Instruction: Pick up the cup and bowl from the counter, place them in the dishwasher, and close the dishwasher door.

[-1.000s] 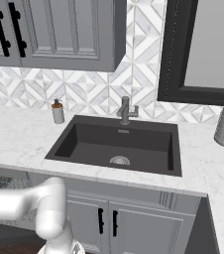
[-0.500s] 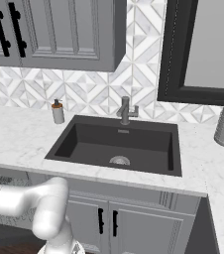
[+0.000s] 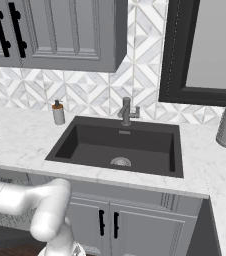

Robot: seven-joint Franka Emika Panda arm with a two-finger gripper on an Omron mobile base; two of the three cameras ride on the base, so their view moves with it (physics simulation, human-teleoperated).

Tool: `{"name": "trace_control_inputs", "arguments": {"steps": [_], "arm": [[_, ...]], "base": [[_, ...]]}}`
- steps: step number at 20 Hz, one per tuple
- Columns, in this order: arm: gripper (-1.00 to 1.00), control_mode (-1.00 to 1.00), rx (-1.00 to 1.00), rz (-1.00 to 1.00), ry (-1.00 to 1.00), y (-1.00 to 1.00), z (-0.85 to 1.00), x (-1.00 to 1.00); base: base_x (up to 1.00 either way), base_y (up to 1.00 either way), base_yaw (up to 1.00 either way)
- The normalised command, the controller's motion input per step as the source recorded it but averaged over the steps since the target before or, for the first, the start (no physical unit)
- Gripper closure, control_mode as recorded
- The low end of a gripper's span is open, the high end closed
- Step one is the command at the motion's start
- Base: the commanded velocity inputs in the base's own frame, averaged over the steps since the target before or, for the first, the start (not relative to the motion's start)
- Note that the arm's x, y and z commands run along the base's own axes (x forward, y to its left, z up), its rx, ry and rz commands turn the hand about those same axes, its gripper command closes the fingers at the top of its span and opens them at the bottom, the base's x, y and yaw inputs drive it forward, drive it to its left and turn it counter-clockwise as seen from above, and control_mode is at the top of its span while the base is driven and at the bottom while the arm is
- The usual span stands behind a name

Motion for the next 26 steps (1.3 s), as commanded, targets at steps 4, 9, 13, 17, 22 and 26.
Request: {"name": "trace_control_inputs", "arguments": {"steps": [4, 9, 13, 17, 22, 26], "arm": [[1.0, -1.0, 0.0, 0.0, 0.05, -0.03, -0.11, 0.0], [1.0, -1.0, 0.0, -0.08, 0.0, -0.52, -0.27, -0.2], [1.0, -1.0, 0.1, -0.13, -0.08, -0.66, -0.03, -0.34], [1.0, -1.0, 0.23, -0.18, -0.26, -0.87, 0.0, -0.66], [1.0, -1.0, 0.18, -0.13, -0.21, -0.77, 0.14, -0.94], [1.0, -1.0, 0.06, -0.01, -0.08, -0.58, 0.31, -1.0]], "base": [[0.0, 0.0, 0.0], [0.0, 0.0, 0.0], [0.0, 0.0, 0.0], [0.0, 0.0, 0.0], [0.0, 0.0, 0.0], [0.0, 0.0, 0.0]]}}
